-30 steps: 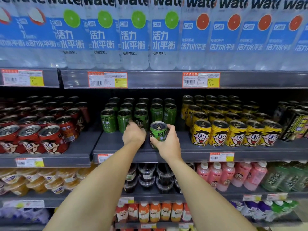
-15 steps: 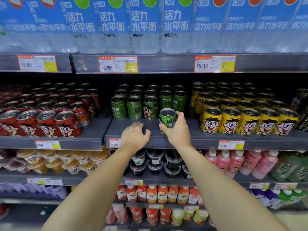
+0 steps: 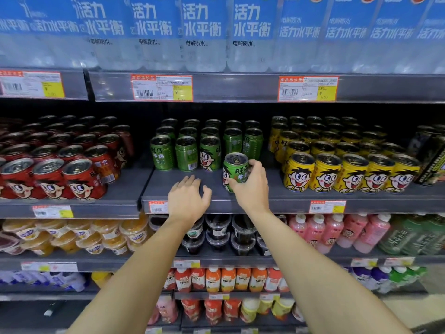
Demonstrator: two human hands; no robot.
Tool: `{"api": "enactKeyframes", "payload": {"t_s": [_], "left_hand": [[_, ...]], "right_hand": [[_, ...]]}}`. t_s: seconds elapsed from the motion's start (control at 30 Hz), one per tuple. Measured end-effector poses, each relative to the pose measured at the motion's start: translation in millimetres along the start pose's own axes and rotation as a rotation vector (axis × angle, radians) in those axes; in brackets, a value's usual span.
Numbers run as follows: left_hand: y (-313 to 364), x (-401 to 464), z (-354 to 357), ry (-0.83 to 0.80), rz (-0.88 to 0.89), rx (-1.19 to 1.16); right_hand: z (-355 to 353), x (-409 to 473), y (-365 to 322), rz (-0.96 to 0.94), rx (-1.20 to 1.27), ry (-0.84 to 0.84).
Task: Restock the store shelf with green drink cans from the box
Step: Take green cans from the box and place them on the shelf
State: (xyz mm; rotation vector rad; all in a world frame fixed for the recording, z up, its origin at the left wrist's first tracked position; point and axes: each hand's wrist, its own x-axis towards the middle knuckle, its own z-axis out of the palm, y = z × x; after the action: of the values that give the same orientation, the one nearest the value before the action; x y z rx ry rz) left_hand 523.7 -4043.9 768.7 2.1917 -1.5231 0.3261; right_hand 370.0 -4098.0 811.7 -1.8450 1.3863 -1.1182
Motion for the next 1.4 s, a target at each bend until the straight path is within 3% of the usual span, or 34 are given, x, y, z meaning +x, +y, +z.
{"api": "enactKeyframes", "payload": {"t_s": [0.37, 0.73, 1.1, 1.27, 1.4], "left_hand": [[-4, 3, 7, 0.017, 0.001, 0.018], [-8, 7, 17, 0.132, 0.061, 0.002], [-9, 10, 17, 0.116, 0.060, 0.012], [-9, 10, 16, 0.096, 0.047, 0.026], [-8, 9, 14, 0.067, 0.041, 0.025]], "right_hand": [[21, 48, -7, 0.071, -0.018, 0.003], [42, 79, 0, 0.099, -0.011, 0.002], [42, 81, 3, 0.116, -0.049, -0.011], [32, 69, 3, 0.184, -0.153, -0.131], [21, 51, -3, 0.120, -0.421, -0.309]]}}
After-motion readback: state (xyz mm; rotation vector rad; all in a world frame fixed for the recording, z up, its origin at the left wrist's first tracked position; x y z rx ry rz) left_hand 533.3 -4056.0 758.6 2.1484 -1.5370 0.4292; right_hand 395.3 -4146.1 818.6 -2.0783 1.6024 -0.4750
